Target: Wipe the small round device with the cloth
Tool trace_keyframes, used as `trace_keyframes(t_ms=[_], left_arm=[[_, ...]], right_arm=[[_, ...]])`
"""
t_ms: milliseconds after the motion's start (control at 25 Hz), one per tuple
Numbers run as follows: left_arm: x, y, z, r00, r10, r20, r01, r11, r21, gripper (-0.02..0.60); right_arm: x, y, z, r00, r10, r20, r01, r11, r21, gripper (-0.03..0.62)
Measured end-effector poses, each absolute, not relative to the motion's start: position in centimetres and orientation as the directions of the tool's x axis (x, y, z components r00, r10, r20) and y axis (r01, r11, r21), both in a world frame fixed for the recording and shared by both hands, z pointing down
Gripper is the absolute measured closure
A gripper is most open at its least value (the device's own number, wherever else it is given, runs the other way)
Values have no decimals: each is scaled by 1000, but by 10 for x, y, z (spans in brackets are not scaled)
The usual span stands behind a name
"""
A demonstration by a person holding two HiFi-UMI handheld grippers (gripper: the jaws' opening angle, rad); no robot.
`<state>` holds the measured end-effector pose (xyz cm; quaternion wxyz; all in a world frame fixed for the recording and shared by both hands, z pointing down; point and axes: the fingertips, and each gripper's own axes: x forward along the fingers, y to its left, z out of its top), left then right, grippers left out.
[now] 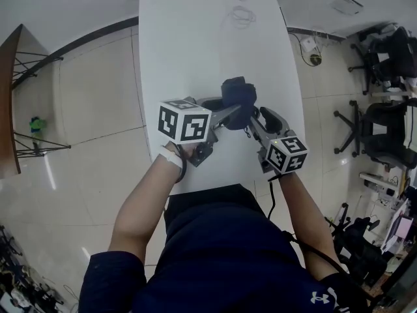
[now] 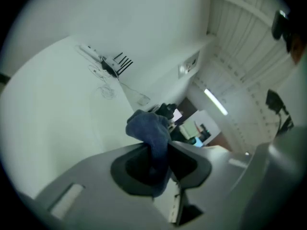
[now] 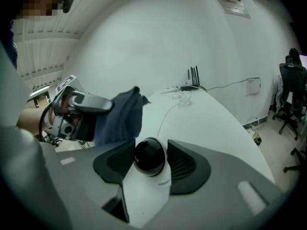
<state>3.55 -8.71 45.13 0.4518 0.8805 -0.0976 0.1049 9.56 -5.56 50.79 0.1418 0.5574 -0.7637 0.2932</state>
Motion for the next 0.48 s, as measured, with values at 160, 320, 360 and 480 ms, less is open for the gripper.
trace_keyframes(t_ms=[160,320,360,480], left_arm=[[40,-75,475,970,-24,242,-224,-474,852,489],[36,-65,520,948,-6,317,-293,-402,867,489],[34,-65,529,941,-15,338,-316,-394,863,489],[27,-66,558,899,-53,436,-421,-385,822,489]], right_arm=[[97,-57,507,-340,-765,547,-934,207,-291,381],[97,-57,506,-339,-764,549,-934,205,-292,381],[97,-57,506,-339,-764,550,-934,204,-292,381],[98,-59,507,-339,-763,550,-934,203,-293,379]])
